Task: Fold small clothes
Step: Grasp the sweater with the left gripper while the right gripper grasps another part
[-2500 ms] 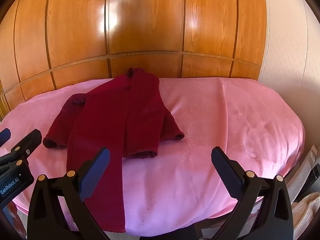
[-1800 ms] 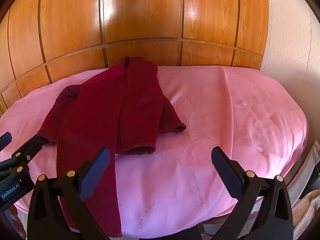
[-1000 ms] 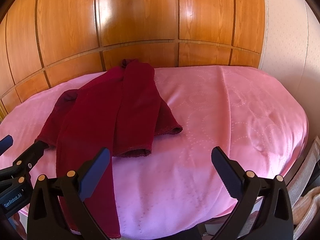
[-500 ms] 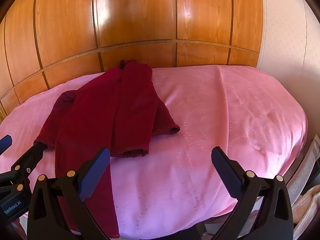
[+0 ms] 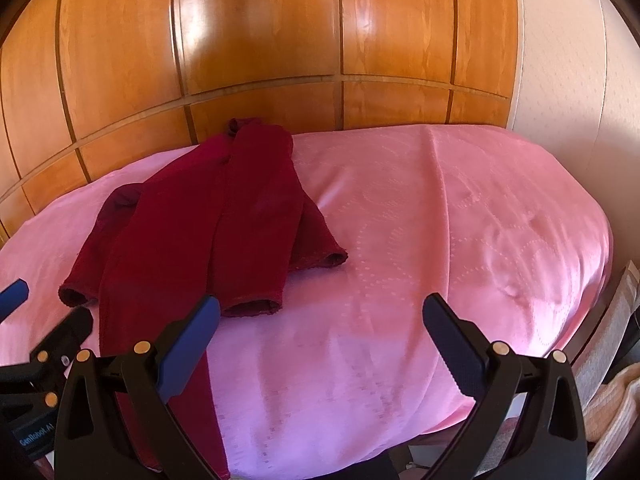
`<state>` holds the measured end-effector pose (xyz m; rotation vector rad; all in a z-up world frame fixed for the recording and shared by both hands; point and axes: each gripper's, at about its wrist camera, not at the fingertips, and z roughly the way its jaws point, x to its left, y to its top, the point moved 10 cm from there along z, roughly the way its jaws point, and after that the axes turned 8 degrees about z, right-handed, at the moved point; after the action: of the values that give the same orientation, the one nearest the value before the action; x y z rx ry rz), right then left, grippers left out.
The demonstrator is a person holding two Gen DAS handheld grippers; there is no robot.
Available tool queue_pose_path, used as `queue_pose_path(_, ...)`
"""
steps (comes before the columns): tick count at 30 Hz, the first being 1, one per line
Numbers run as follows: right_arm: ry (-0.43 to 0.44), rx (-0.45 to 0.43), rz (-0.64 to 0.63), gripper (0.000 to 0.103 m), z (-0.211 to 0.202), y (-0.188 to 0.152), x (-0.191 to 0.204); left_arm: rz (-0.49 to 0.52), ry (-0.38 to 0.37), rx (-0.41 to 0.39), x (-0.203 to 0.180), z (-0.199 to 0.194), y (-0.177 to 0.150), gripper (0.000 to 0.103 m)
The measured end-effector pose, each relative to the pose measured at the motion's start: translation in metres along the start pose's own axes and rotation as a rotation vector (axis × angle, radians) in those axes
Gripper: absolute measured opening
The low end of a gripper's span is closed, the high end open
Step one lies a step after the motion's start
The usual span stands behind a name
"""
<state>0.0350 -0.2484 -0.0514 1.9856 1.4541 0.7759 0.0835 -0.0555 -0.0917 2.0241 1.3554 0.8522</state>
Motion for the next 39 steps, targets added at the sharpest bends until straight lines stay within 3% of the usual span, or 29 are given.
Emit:
queue_pose_path(6, -0.043, 0.01, 0.042, 0.101, 0.011, 0.007, -0.025, 0.141, -0.098, 0.092, -0.033, 0.025, -0.015, 0.094)
queue_pose_path(9, -0.064, 0.017, 0.063, 0.101, 0.017, 0.011, -0.039, 0.249, -0.154, 0.143, -0.055, 0.039, -0.031, 0.077)
queue_pose_path(11, -0.055, 0.026, 0.073, 0.101, 0.02, 0.013, -0.045, 0.307, -0.178, 0.179, -0.068, 0.049, -0.044, 0.074)
queue_pose_path(15, -0.012, 0.055, 0.075, 0.101, 0.032, 0.017, -0.042, 0.39, -0.145, 0.157, -0.079, 0.058, -0.056, 0.072)
queue_pose_path(18, 0.085, 0.102, 0.081, 0.101, 0.046, 0.018, -0.025, 0.389, -0.179, 0.123, -0.085, 0.056, -0.057, 0.041)
queue_pose_path(19, 0.12, 0.121, 0.081, 0.096, 0.051, 0.019, -0.017, 0.389, -0.175, 0.106, -0.083, 0.053, -0.056, 0.021)
queue_pose_path(20, 0.141, 0.136, 0.077, 0.087, 0.055, 0.019, -0.011, 0.382, -0.176, 0.101, -0.079, 0.05, -0.054, 0.012)
queue_pose_path(23, 0.203, 0.195, 0.065, 0.067, 0.073, 0.016, 0.011, 0.242, -0.296, 0.09, -0.059, 0.037, -0.044, 0.007)
queue_pose_path(25, 0.257, 0.26, 0.051, 0.061, 0.088, 0.009, 0.026, 0.148, -0.37, 0.086, -0.043, 0.028, -0.034, 0.005)
queue_pose_path(27, 0.296, 0.315, 0.033, 0.056, 0.098, 0.002, 0.038, 0.059, -0.392, 0.055, -0.02, 0.018, -0.019, 0.005)
queue_pose_path(29, 0.299, 0.34, -0.006, 0.029, 0.103, -0.002, 0.047, -0.053, -0.423, 0.005, 0.013, 0.003, 0.003, 0.005)
queue_pose_path(31, 0.305, 0.33, -0.06, 0.018, 0.1, -0.001, 0.055, -0.15, -0.441, -0.048, 0.048, -0.01, 0.023, 0.005)
queue_pose_path(33, 0.298, 0.296, -0.122, 0.009, 0.093, 0.007, 0.059, -0.233, -0.433, -0.106, 0.085, -0.019, 0.042, 0.005)
queue_pose_path(36, 0.29, 0.242, -0.155, 0.008, 0.085, 0.029, 0.053, -0.347, -0.379, -0.167, 0.145, -0.024, 0.059, 0.004)
queue_pose_path(39, 0.251, 0.169, -0.15, 0.008, 0.08, 0.064, 0.032, -0.445, -0.23, -0.187, 0.217, -0.01, 0.068, 0.004)
